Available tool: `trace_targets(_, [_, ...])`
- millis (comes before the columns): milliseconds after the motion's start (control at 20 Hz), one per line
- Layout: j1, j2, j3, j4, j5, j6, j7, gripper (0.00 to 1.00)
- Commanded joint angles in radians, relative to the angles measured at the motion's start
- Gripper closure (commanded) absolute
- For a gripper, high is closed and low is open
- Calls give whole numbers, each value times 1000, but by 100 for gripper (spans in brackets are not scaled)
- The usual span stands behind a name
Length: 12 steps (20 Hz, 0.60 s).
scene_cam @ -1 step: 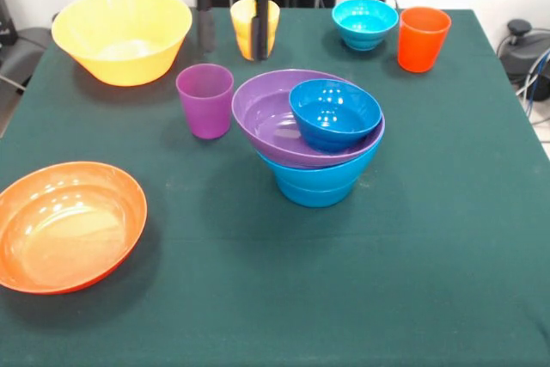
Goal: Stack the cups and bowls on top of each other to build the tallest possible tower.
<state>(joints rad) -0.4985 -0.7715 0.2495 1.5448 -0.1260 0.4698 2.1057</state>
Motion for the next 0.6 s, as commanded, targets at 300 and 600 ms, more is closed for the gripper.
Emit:
trace_targets(300, [-125,218,237,-183,-202,148,-438,0])
trace_targets(600, [-152,243,280,-234,-231,202,-483,0])
